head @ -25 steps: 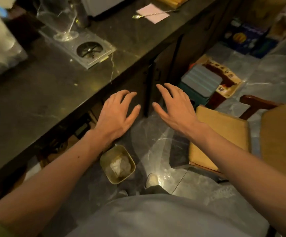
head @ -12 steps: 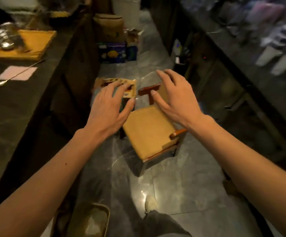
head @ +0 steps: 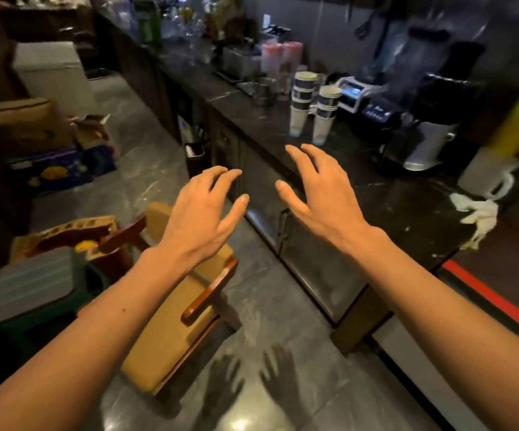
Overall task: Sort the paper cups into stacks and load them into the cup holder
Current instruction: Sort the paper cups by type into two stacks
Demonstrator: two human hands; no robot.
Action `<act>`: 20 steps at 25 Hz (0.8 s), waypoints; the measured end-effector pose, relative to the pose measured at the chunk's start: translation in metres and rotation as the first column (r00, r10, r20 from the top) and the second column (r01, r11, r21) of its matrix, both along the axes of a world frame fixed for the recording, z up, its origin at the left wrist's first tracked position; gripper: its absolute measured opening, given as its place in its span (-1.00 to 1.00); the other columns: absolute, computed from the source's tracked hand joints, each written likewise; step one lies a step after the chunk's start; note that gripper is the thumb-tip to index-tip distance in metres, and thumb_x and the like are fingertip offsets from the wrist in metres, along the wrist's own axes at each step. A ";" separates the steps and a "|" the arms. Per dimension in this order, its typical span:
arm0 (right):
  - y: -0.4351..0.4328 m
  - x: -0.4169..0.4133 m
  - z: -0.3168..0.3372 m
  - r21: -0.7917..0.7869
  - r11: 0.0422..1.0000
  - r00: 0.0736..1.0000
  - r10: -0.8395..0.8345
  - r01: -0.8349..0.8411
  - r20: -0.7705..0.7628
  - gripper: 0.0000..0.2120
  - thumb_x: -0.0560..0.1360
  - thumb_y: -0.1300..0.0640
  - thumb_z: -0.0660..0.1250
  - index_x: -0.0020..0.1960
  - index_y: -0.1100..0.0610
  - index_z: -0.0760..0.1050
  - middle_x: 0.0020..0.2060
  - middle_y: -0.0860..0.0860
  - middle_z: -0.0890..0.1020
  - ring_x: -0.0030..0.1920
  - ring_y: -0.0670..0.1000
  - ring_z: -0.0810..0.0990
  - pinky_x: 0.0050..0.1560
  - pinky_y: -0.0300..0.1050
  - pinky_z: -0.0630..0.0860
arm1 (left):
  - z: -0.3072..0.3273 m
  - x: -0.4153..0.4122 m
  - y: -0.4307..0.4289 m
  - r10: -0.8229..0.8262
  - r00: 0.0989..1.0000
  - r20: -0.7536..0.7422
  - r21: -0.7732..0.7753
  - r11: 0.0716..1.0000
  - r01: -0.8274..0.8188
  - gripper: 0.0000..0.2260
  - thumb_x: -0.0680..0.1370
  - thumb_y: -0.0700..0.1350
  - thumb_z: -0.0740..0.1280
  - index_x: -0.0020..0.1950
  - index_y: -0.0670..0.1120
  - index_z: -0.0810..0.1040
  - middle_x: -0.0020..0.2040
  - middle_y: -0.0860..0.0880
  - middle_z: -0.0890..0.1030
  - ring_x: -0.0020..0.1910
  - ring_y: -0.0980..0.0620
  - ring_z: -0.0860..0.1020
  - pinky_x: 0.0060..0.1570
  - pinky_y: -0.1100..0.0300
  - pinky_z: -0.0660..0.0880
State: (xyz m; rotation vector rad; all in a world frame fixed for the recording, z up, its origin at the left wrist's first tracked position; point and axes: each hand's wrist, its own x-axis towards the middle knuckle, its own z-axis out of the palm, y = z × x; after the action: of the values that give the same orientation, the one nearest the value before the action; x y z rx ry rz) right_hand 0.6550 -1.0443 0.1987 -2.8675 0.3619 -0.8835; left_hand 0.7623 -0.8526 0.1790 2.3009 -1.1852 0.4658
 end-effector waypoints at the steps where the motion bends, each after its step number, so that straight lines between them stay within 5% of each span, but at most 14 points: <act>1: -0.025 -0.002 0.002 0.000 1.000 1.000 -0.019 0.019 0.000 -0.42 0.58 -0.15 0.19 0.51 0.11 0.28 0.41 0.21 0.40 0.42 0.20 0.36 0.37 0.13 0.33 | 0.001 0.003 -0.029 -0.027 1.000 -0.005 -0.013 1.000 0.027 -0.50 0.59 0.16 0.11 0.42 -0.09 0.41 0.33 -0.13 0.47 0.30 -0.13 0.45 0.29 -0.01 0.39; 10: -0.179 0.030 -0.004 0.105 0.984 0.989 -0.148 0.147 0.007 -0.42 0.60 -0.14 0.19 0.54 0.07 0.21 0.46 0.12 0.33 0.47 0.10 0.27 0.44 0.06 0.24 | 0.002 0.062 -0.203 -0.146 0.988 -0.055 -0.033 0.989 0.145 -0.56 0.62 0.13 0.14 0.44 -0.05 0.36 0.38 -0.05 0.44 0.33 -0.06 0.42 0.29 0.00 0.40; 20: -0.283 0.176 -0.017 0.042 0.976 0.969 -0.208 0.215 -0.136 -0.42 0.60 -0.15 0.20 0.52 0.09 0.23 0.45 0.12 0.34 0.44 0.13 0.31 0.38 0.06 0.29 | -0.020 0.224 -0.315 -0.219 0.970 -0.109 -0.006 0.976 0.220 -0.54 0.61 0.14 0.14 0.44 -0.07 0.37 0.37 -0.07 0.44 0.33 -0.06 0.43 0.31 0.01 0.40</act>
State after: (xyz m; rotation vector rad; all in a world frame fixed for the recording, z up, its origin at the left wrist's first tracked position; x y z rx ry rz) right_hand 0.8308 -1.3273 0.1817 -2.8798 0.7067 -0.7024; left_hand 0.9867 -1.1674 0.1587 2.1383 -1.3675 0.2522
